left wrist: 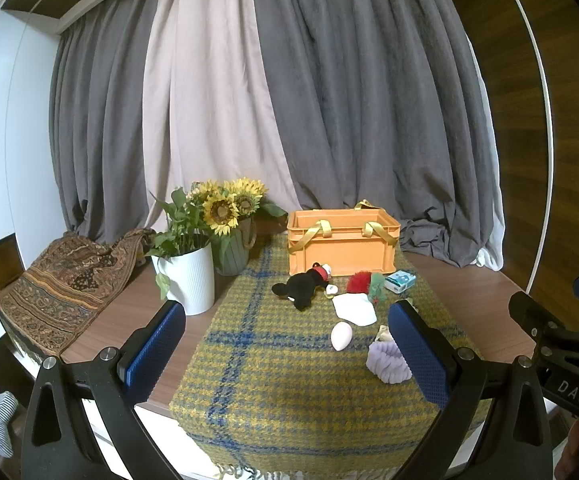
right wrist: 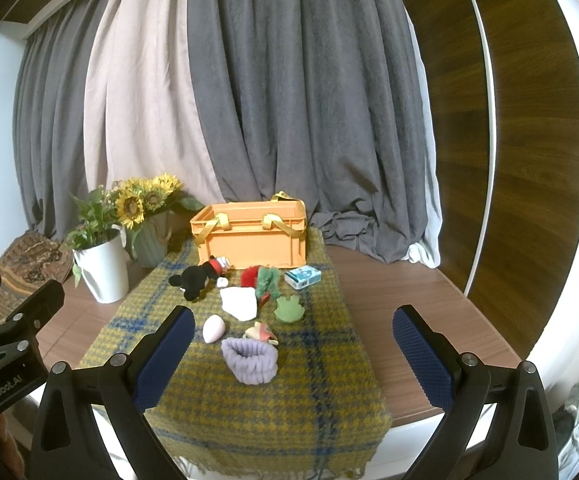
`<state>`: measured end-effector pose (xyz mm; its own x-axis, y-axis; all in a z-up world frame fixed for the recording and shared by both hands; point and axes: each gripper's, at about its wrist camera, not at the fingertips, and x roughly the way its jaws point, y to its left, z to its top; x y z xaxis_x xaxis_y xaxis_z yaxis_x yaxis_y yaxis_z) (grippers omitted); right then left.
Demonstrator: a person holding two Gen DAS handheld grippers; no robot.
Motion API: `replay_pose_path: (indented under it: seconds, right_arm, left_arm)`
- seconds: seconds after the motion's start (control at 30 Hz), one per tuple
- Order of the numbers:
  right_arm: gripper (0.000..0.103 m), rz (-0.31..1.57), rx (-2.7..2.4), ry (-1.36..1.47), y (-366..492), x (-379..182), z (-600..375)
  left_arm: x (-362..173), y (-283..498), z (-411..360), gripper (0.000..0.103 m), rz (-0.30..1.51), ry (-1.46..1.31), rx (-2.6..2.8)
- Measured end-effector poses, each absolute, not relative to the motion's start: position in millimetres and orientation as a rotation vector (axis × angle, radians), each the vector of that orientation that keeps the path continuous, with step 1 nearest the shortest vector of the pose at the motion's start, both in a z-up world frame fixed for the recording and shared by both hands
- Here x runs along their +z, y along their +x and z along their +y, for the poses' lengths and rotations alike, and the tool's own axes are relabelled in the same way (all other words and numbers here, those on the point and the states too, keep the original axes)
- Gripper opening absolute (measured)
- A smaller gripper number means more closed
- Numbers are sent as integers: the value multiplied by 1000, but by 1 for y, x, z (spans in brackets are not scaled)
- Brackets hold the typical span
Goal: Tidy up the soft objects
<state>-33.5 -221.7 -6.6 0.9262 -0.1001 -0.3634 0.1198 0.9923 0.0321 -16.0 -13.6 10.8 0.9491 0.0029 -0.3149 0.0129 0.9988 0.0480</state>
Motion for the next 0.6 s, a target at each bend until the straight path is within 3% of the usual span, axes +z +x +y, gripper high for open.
replay_pose_path:
  seconds: [0.6]
  right_arm:
    - [101,409,-93,55,-22,-18,-213]
  left_arm:
    - [-6,-7,-11,103,357,83,-47]
